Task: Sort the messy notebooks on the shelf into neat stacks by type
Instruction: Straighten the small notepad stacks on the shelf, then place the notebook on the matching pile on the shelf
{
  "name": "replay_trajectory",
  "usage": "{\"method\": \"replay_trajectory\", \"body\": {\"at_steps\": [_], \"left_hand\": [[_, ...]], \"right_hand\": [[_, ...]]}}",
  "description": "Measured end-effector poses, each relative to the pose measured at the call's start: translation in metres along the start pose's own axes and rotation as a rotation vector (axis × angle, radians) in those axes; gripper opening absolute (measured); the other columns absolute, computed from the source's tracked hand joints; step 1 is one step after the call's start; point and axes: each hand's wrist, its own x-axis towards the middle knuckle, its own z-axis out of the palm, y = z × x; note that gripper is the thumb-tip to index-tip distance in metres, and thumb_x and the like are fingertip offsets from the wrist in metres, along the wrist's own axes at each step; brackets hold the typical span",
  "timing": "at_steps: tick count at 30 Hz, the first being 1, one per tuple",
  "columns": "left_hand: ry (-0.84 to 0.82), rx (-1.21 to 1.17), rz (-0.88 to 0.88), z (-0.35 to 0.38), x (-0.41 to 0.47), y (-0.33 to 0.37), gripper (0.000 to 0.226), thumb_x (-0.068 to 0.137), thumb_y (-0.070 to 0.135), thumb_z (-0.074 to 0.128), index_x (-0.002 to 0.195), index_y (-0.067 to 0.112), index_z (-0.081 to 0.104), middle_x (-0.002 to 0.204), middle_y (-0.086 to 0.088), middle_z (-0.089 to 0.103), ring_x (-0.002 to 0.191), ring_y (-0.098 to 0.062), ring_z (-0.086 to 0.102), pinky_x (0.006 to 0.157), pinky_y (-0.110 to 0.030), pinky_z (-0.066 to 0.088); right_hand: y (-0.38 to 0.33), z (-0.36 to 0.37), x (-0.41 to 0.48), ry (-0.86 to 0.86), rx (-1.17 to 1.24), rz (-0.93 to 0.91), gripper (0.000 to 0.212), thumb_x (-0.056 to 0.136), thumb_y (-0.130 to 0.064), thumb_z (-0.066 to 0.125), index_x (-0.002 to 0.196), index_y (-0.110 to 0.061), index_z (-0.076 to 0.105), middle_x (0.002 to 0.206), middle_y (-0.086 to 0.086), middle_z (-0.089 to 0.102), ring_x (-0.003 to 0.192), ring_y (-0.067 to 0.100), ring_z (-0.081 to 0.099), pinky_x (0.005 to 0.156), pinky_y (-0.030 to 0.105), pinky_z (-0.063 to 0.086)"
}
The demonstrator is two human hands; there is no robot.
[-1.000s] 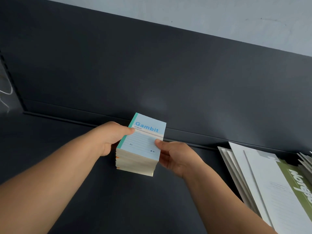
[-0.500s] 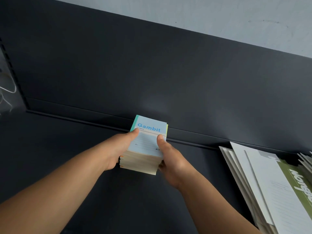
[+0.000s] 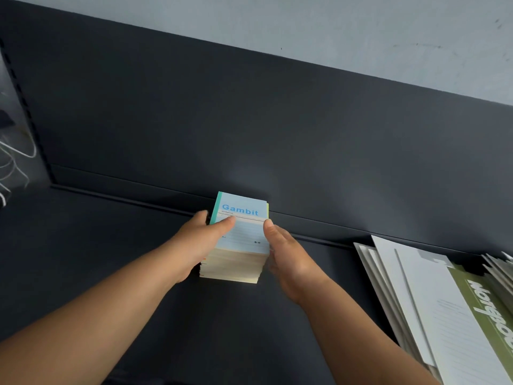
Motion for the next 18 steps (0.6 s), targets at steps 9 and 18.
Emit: {"method": "replay_trajectory", "body": {"at_steps": [9, 18], "left_hand": [[0.288, 0.474, 0.463, 0.025, -0.033, 0.015, 0.074, 0.088, 0.037, 0.063, 0.150, 0.022, 0.025, 0.155, 0.008, 0.025, 0.142, -0.010, 0.023, 0.112, -0.027, 0.021], [0.162, 0.706, 0.693, 0.118, -0.063, 0.037, 0.079, 0.090, 0.047, 0.056, 0.153, 0.028, 0.012, 0.161, 0.010, 0.005, 0.147, -0.008, 0.001, 0.117, -0.025, 0.005]], "right_hand": [[-0.006, -0.041, -0.040, 0.206, -0.380, -0.266, 0.060, 0.095, -0.049, 0.048, 0.148, -0.027, 0.032, 0.152, -0.007, 0.036, 0.139, 0.009, 0.034, 0.112, 0.030, 0.030], [0.012, -0.134, -0.097, 0.384, -0.801, -0.351, 0.063, 0.095, -0.042, 0.053, 0.150, -0.024, 0.028, 0.159, -0.005, 0.020, 0.146, 0.012, 0.018, 0.117, 0.028, 0.019]]}}
